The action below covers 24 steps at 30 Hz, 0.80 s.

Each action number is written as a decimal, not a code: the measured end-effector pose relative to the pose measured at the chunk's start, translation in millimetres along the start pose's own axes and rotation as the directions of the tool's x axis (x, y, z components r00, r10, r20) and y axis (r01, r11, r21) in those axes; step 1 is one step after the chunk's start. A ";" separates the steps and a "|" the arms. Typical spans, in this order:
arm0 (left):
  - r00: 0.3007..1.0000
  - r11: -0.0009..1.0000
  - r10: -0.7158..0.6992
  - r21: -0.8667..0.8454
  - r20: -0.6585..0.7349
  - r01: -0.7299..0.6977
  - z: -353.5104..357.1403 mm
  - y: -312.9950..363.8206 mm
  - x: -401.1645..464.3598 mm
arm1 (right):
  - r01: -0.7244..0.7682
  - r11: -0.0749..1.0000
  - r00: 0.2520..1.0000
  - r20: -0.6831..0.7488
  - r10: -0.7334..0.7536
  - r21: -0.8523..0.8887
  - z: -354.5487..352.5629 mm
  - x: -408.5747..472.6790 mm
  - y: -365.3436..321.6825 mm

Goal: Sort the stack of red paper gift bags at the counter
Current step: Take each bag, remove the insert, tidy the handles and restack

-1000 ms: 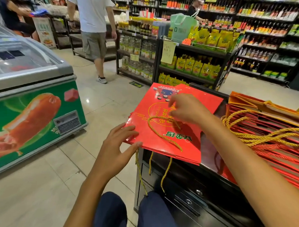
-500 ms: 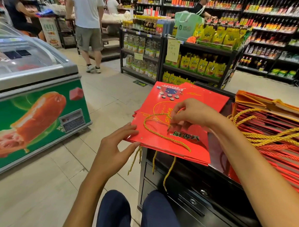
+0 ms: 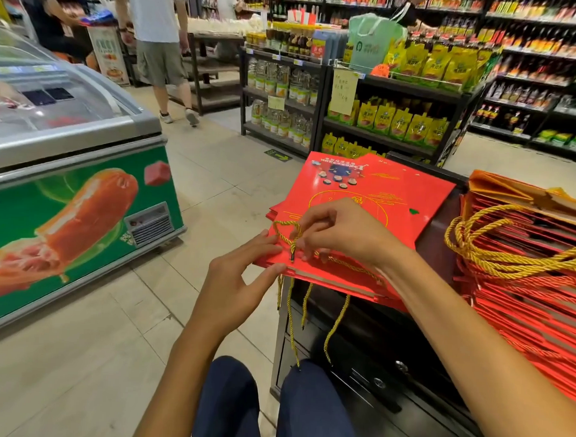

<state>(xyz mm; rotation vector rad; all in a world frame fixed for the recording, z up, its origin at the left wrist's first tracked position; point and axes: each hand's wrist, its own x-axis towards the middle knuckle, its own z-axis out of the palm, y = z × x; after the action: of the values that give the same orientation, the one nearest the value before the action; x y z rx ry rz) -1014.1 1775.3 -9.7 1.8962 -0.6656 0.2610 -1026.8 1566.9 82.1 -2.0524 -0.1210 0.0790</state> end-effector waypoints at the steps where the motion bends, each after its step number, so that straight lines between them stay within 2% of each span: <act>1: 1.000 1.000 0.006 0.006 0.003 -0.006 0.1 -0.3 -0.4 | 0.009 1.000 1.000 -0.008 -0.009 -0.019 0.3 -0.1 0.2; 11: 0.999 0.998 0.041 0.040 -0.002 -0.041 1.5 -3.7 -0.1 | 0.071 0.990 0.990 -0.112 -0.085 -0.125 6.7 1.4 4.3; 24: 0.999 0.999 0.037 0.026 -0.024 -0.036 3.8 -5.0 0.5 | 0.127 0.987 0.981 -0.132 -0.140 -0.103 13.2 -0.3 9.2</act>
<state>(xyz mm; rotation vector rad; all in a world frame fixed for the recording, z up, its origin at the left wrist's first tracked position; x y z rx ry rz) -1011.4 1773.1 -14.9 1.9032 -0.6836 0.3167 -1028.1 1574.2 67.9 -2.1305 -0.1784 -0.1559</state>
